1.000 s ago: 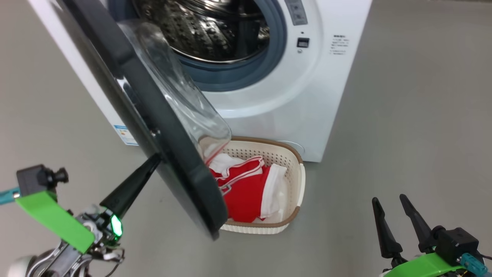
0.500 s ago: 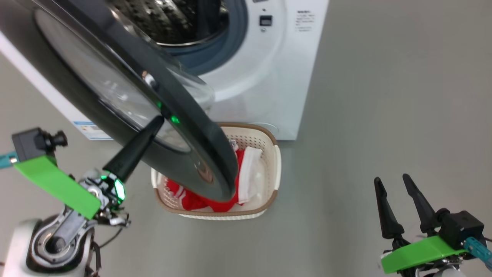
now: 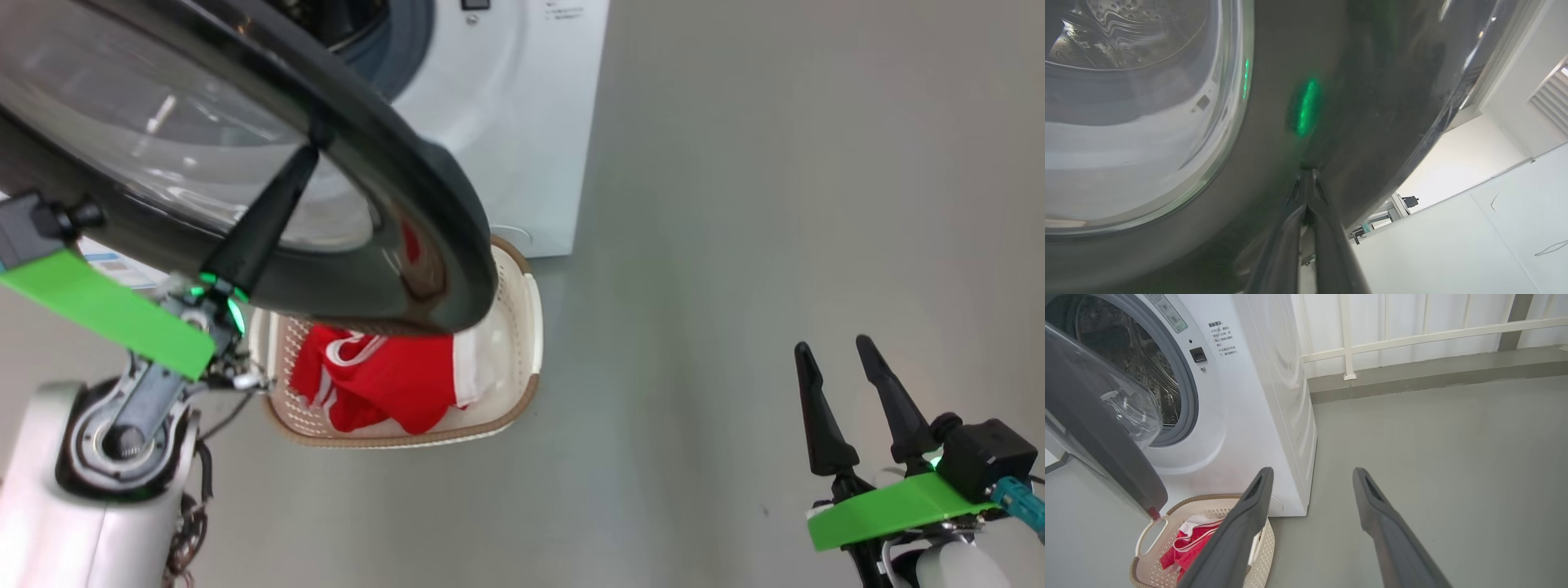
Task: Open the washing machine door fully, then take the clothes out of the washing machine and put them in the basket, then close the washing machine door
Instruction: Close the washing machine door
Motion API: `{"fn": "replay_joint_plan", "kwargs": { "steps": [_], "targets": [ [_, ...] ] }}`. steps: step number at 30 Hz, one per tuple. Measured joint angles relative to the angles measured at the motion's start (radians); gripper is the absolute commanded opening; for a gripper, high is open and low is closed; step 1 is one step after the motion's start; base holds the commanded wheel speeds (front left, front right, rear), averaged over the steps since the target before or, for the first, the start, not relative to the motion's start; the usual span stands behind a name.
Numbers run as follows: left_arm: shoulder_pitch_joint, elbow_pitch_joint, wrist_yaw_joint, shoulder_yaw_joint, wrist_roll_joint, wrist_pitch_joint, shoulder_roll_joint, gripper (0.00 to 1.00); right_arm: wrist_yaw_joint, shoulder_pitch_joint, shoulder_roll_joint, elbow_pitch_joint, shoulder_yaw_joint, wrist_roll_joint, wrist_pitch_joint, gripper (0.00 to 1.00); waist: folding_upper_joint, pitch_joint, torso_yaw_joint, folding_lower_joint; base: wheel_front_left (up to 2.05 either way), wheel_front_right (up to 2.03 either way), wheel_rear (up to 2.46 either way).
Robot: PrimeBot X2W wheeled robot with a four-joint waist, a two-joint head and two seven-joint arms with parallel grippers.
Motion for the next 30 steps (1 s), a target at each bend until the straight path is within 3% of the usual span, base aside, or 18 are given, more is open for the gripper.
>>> {"fn": "replay_joint_plan", "kwargs": {
  "steps": [11, 30],
  "targets": [
    [-0.146, 0.074, 0.000, -0.111, 0.029, -0.202, 0.072, 0.00, 0.000, -0.034, 0.001, -0.010, 0.005, 0.033, 0.000, 1.00, 0.0000, 0.053, -0.055, 0.0000, 0.00, 0.00, 0.00],
    [-0.198, 0.128, 0.000, -0.230, -0.030, -0.356, 0.146, 0.00, 0.000, -0.043, 0.001, -0.003, 0.002, 0.043, 0.000, 1.00, 0.0000, 0.047, -0.071, -0.0001, 0.00, 0.00, 0.00]
  ]
}}
